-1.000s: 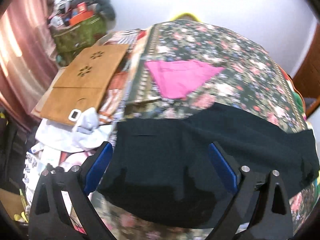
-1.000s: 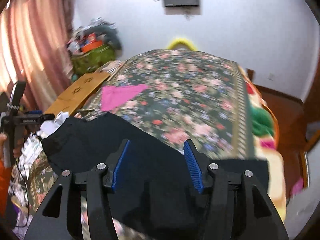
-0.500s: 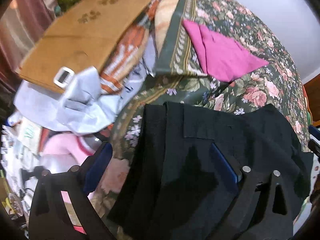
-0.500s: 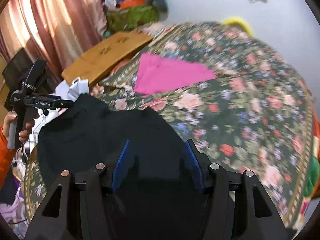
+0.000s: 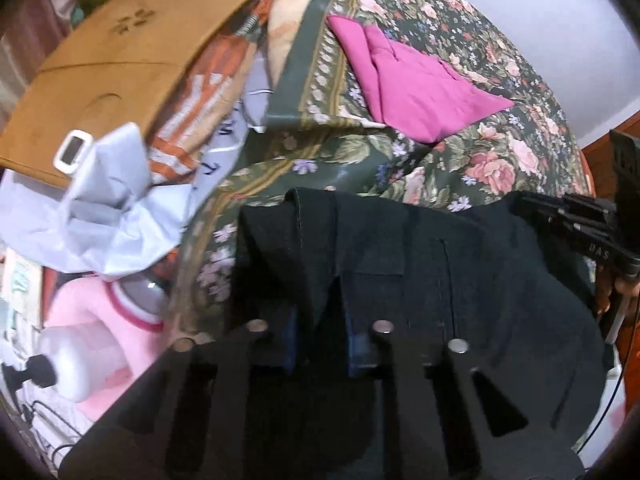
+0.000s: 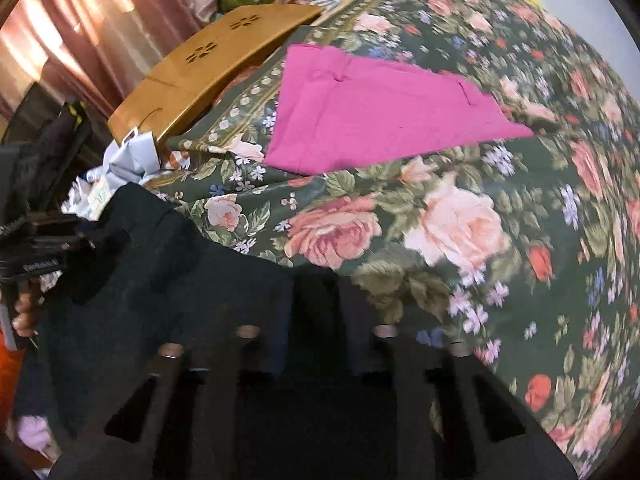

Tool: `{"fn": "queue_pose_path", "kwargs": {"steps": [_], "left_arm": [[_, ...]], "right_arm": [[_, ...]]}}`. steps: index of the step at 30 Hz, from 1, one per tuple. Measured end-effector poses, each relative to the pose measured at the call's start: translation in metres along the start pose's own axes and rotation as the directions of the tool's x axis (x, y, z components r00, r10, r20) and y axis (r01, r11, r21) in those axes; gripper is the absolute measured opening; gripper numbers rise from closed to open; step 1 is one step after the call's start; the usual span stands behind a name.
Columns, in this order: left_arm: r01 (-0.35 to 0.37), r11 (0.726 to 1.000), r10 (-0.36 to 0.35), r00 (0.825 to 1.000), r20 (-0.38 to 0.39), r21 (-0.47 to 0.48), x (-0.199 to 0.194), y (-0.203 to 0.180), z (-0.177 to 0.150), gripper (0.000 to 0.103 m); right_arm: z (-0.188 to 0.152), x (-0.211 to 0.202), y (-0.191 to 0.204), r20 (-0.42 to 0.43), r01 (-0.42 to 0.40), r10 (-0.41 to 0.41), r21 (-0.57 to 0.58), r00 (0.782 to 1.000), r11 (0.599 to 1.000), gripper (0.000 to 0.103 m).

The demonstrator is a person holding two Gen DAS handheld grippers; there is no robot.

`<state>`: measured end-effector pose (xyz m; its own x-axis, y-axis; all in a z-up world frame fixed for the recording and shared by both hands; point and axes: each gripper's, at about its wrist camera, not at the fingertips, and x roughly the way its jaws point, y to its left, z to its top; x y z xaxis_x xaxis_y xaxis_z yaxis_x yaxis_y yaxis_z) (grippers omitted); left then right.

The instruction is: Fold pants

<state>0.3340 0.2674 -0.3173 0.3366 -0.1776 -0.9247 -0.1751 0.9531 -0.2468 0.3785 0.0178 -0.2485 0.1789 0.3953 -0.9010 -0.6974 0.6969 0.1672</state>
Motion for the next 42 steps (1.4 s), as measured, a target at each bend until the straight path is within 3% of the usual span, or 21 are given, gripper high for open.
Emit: {"fn": "queue_pose_path", "kwargs": {"steps": [4, 6, 7, 10, 13, 15, 20, 21, 23, 24, 27, 32, 39, 42], "left_arm": [[-0.124, 0.992, 0.124, 0.992, 0.02, 0.008, -0.004, 0.003, -0.012, 0.013], [-0.3, 0.953, 0.298, 0.954, 0.044, 0.043, 0.0, 0.0, -0.021, 0.008], [-0.352, 0.934, 0.35, 0.936, 0.036, 0.056, 0.004, 0.002, -0.024, 0.006], [-0.291, 0.956, 0.291, 0.957, 0.011, 0.021, -0.003, 0.013, -0.031, 0.006], [-0.229, 0.973, 0.231, 0.971, 0.06, -0.039, -0.035, 0.02, -0.033, 0.007], [-0.206, 0.977, 0.211, 0.974, 0.088, -0.059, -0.054, 0.02, -0.035, 0.014], [-0.148, 0.986, 0.159, 0.974, 0.164, -0.079, -0.094, 0.002, -0.051, 0.065], [-0.144, 0.987, 0.155, 0.973, 0.168, -0.077, -0.099, -0.002, -0.053, 0.071], [-0.123, 0.99, 0.133, 0.978, 0.158, -0.071, -0.104, -0.009, -0.062, 0.097], [-0.103, 0.992, 0.113, 0.982, 0.149, -0.074, -0.105, -0.011, -0.067, 0.099], [-0.034, 0.994, 0.046, 0.993, 0.109, -0.108, -0.102, -0.016, -0.083, 0.1], [0.048, 0.987, -0.041, 0.998, 0.044, -0.15, -0.089, -0.021, -0.104, 0.1], [0.176, 0.955, -0.186, 0.982, -0.02, -0.237, -0.065, -0.026, -0.116, 0.1], [0.195, 0.955, -0.21, 0.977, -0.044, -0.225, -0.053, -0.03, -0.112, 0.09]], "right_arm": [[-0.003, 0.002, 0.001, 0.036, 0.037, -0.038, 0.009, 0.999, 0.999, 0.009], [-0.004, 0.005, 0.004, 0.037, 0.071, -0.071, -0.003, 0.997, 0.997, 0.009], [-0.003, 0.006, 0.004, 0.037, 0.082, -0.081, -0.01, 0.996, 0.997, 0.009], [-0.002, -0.003, 0.011, 0.036, 0.119, -0.118, -0.041, 0.992, 0.992, 0.011], [-0.007, -0.023, 0.013, 0.061, 0.126, -0.124, -0.042, 0.99, 0.991, 0.012], [-0.014, -0.044, 0.015, 0.095, 0.115, -0.112, -0.027, 0.989, 0.993, 0.015], [-0.041, -0.099, 0.02, 0.197, 0.111, -0.109, 0.002, 0.974, 0.994, 0.038], [-0.046, -0.106, 0.022, 0.21, 0.115, -0.113, 0.002, 0.971, 0.993, 0.039], [-0.064, -0.122, 0.028, 0.227, 0.126, -0.122, -0.004, 0.966, 0.992, 0.044], [-0.069, -0.126, 0.029, 0.231, 0.129, -0.124, -0.005, 0.965, 0.992, 0.044], [-0.093, -0.139, 0.036, 0.236, 0.153, -0.147, -0.008, 0.961, 0.988, 0.045], [-0.137, -0.152, 0.046, 0.254, 0.152, -0.146, -0.005, 0.956, 0.988, 0.057], [-0.178, -0.135, 0.061, 0.189, 0.165, -0.155, -0.037, 0.97, 0.986, 0.057], [-0.191, -0.132, 0.064, 0.205, 0.179, -0.168, -0.035, 0.964, 0.983, 0.057]]}}
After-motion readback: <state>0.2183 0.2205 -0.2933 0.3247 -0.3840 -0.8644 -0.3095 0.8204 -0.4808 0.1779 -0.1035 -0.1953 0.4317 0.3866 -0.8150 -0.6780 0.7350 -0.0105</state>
